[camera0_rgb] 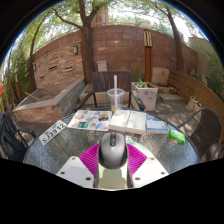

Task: Arrange mouse

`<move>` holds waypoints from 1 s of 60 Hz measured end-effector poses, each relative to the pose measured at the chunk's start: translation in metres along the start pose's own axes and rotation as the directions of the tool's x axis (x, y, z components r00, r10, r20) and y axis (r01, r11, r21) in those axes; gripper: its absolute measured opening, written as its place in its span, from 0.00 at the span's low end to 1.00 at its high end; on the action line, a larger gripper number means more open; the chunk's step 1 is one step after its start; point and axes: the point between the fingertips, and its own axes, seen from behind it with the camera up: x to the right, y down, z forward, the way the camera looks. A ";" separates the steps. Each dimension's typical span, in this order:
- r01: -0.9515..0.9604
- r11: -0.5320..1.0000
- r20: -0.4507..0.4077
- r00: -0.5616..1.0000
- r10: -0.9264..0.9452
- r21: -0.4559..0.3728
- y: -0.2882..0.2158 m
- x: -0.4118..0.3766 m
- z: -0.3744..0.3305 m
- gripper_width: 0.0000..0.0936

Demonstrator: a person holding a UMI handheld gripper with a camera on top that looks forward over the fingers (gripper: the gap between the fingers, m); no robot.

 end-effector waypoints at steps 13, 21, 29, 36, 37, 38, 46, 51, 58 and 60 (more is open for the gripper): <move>0.014 0.992 0.025 1.000 -0.011 -0.122 0.073 0.023 0.030 0.57; 0.030 0.993 0.011 1.000 -0.029 -0.117 0.066 0.025 0.014 0.93; 0.035 0.995 -0.008 0.999 -0.036 -0.093 0.045 0.016 -0.031 0.91; 0.040 0.996 -0.040 0.998 -0.043 -0.074 0.025 0.006 -0.089 0.91; 0.039 0.997 -0.045 0.998 -0.043 -0.071 0.023 0.005 -0.098 0.91; 0.039 0.997 -0.051 0.998 -0.043 -0.069 0.022 0.004 -0.107 0.91; 0.040 0.998 -0.109 0.993 -0.045 -0.045 0.015 -0.007 -0.176 0.92; 0.044 0.998 -0.139 0.989 -0.049 -0.032 0.016 -0.014 -0.218 0.91; 0.056 0.998 -0.164 0.985 -0.060 -0.027 0.025 -0.026 -0.263 0.92; 0.057 0.998 -0.170 0.984 -0.060 -0.024 0.028 -0.029 -0.273 0.92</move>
